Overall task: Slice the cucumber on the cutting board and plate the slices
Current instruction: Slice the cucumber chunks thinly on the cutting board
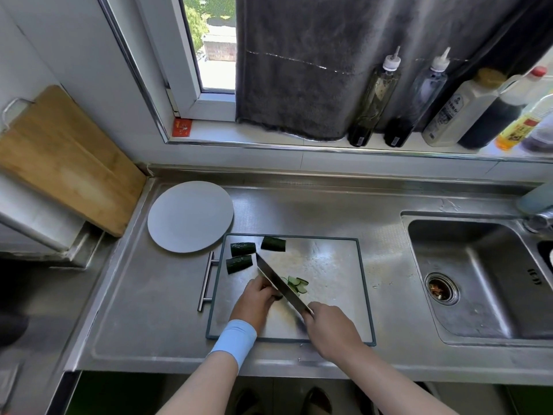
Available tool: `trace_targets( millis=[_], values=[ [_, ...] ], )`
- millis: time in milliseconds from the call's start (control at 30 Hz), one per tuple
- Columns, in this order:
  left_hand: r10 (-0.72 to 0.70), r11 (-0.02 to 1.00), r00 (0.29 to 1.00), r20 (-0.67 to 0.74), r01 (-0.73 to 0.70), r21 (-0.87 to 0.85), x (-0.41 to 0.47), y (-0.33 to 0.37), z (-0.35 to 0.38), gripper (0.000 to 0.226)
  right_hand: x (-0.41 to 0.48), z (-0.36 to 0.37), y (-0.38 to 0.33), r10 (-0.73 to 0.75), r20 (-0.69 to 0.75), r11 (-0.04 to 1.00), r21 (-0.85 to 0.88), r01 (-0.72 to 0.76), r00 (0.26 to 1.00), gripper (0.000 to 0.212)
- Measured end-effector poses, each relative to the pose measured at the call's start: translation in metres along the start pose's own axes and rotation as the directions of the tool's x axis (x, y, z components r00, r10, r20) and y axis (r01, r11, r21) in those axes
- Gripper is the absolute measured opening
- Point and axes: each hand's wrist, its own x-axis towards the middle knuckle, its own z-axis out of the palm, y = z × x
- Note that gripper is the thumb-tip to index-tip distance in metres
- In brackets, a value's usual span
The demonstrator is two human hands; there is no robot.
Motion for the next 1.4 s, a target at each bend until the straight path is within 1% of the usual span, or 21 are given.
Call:
trace_targets(
  millis=[100, 300, 400, 567, 600, 633, 700, 733, 767, 800, 833, 867, 900, 933, 967, 1000, 1033, 1100, 1200, 1300, 1400],
  values=[
    [-0.059, 0.997, 0.998, 0.008, 0.060, -0.044, 0.002, -0.001, 0.000, 0.016, 0.000, 0.002, 0.001, 0.000, 0.018, 1.000, -0.012, 0.000, 1.000, 0.027],
    [0.031, 0.999, 0.999, -0.013, -0.031, 0.034, 0.001, -0.006, 0.004, 0.007, 0.000, 0.006, 0.004, -0.001, 0.016, 1.000, 0.013, 0.001, 1.000, 0.028],
    [0.046, 0.999, 0.999, 0.002, -0.046, 0.025, -0.001, -0.006, 0.004, 0.011, 0.000, 0.006, 0.004, -0.001, 0.017, 0.999, 0.041, 0.000, 1.000, 0.028],
    [-0.021, 1.000, 1.000, -0.015, 0.021, 0.001, 0.004, 0.004, 0.000, 0.020, -0.002, 0.000, 0.008, -0.043, -0.071, 0.998, 0.045, 0.046, 0.997, 0.025],
    [-0.080, 0.996, 0.994, -0.079, 0.076, -0.050, 0.007, 0.009, -0.003, 0.022, -0.002, -0.004, 0.009, -0.058, -0.101, 0.998, 0.025, 0.061, 0.993, 0.023],
    [-0.175, 0.980, 0.966, -0.190, 0.153, -0.128, 0.009, 0.015, -0.009, 0.024, -0.003, -0.008, 0.011, -0.075, -0.131, 0.997, -0.011, 0.074, 0.989, 0.019],
    [-0.357, 0.923, 0.834, -0.421, 0.247, -0.294, 0.015, 0.026, -0.028, 0.027, -0.003, -0.017, 0.015, -0.121, -0.187, 0.987, -0.123, 0.099, 0.975, 0.021],
    [-0.377, 0.916, 0.776, -0.505, 0.231, -0.329, 0.018, 0.029, -0.037, 0.027, -0.004, -0.022, 0.018, -0.146, -0.199, 0.977, -0.182, 0.110, 0.969, 0.026],
    [-0.343, 0.930, 0.759, -0.553, 0.194, -0.311, 0.021, 0.031, -0.044, 0.027, -0.004, -0.027, 0.020, -0.165, -0.199, 0.966, -0.232, 0.117, 0.966, 0.030],
    [-0.275, 0.953, 0.789, -0.549, 0.150, -0.262, 0.023, 0.032, -0.051, 0.025, -0.003, -0.030, 0.022, -0.181, -0.192, 0.953, -0.276, 0.124, 0.964, 0.031],
    [-0.189, 0.973, 0.854, -0.485, 0.097, -0.209, 0.025, 0.034, -0.055, 0.021, -0.002, -0.033, 0.024, -0.190, -0.181, 0.940, -0.316, 0.126, 0.965, 0.032],
    [-0.096, 0.986, 0.928, -0.361, 0.038, -0.165, 0.026, 0.037, -0.058, 0.018, -0.001, -0.035, 0.025, -0.200, -0.171, 0.928, -0.350, 0.130, 0.965, 0.032],
    [-0.017, 0.994, 0.981, -0.195, -0.006, -0.114, 0.027, 0.040, -0.058, 0.020, 0.000, -0.036, 0.025, -0.212, -0.160, 0.913, -0.383, 0.137, 0.964, 0.033],
    [0.043, 0.998, 0.999, -0.023, -0.044, -0.047, 0.027, 0.044, -0.056, 0.030, 0.001, -0.037, 0.024, -0.228, -0.156, 0.899, -0.414, 0.146, 0.961, 0.034],
    [0.077, 0.997, 0.990, 0.120, -0.080, 0.021, 0.027, 0.047, -0.051, 0.042, 0.002, -0.037, 0.024, -0.241, -0.157, 0.885, -0.441, 0.151, 0.958, 0.035],
    [0.095, 0.990, 0.972, 0.213, -0.114, 0.080, 0.027, 0.049, -0.044, 0.052, 0.003, -0.037, 0.024, -0.256, -0.156, 0.875, -0.456, 0.160, 0.954, 0.036],
    [0.102, 0.983, 0.961, 0.257, -0.136, 0.120, 0.027, 0.050, -0.036, 0.057, 0.003, -0.037, 0.024, -0.270, -0.157, 0.870, -0.462, 0.170, 0.950, 0.038],
    [0.074, 0.984, 0.957, 0.280, -0.116, 0.136, 0.027, 0.048, -0.025, 0.056, 0.002, -0.037, 0.024, -0.294, -0.161, 0.852, -0.490, 0.182, 0.942, 0.041],
    [-0.003, 0.996, 0.960, 0.279, -0.023, 0.091, 0.031, 0.045, -0.018, 0.046, 0.002, -0.036, 0.027, -0.337, -0.143, 0.825, -0.522, 0.218, 0.931, 0.043],
    [-0.087, 0.993, 0.956, 0.279, 0.060, 0.103, 0.039, 0.041, -0.017, 0.041, 0.000, -0.037, 0.028, -0.325, -0.088, 0.779, -0.589, 0.214, 0.942, 0.043],
    [-0.110, 0.991, 0.956, 0.272, 0.084, 0.107, 0.043, 0.044, -0.017, 0.039, -0.001, -0.036, 0.028, -0.344, -0.101, 0.788, -0.572, 0.228, 0.934, 0.034]
  ],
)
